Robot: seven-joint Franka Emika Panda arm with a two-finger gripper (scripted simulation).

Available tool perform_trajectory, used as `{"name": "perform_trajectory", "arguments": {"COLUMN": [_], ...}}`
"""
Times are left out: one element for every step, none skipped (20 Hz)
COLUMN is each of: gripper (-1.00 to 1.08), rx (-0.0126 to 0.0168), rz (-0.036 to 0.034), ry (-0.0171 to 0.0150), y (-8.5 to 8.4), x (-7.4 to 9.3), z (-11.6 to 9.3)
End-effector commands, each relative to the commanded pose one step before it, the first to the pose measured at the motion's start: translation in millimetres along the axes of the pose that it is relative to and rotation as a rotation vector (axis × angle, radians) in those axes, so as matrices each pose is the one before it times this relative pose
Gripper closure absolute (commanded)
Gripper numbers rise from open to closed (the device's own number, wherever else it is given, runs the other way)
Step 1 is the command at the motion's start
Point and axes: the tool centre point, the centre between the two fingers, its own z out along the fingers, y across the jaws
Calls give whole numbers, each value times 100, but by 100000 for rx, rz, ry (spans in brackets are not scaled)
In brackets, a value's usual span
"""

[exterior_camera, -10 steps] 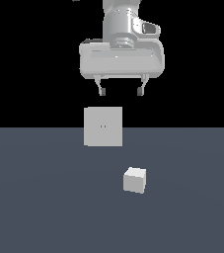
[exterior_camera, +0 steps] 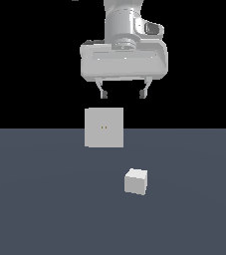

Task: Plug the charger into the wall socket.

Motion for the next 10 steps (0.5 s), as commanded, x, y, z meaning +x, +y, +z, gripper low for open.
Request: {"name": "perform_trajectory", "arguments": {"gripper": [-92, -92, -92, -92, -92, -92, -92, -92, -92, -92], "rx": [-158, -79, -87, -95, -103, -110, -118, -126, -134, -141], "rz": [1412, 722, 793, 863, 931, 999, 1071, 1138, 1207, 1275], "ry": [630, 347, 381, 415, 448, 480, 515, 548, 581, 614], "y": [160, 79, 87, 95, 101, 107, 117, 123, 130, 137], "x": [-512, -255, -279, -303, -327, -351, -375, -398, -421, -444], "z": [467, 230, 252, 274, 296, 319, 341, 363, 385, 407]}}
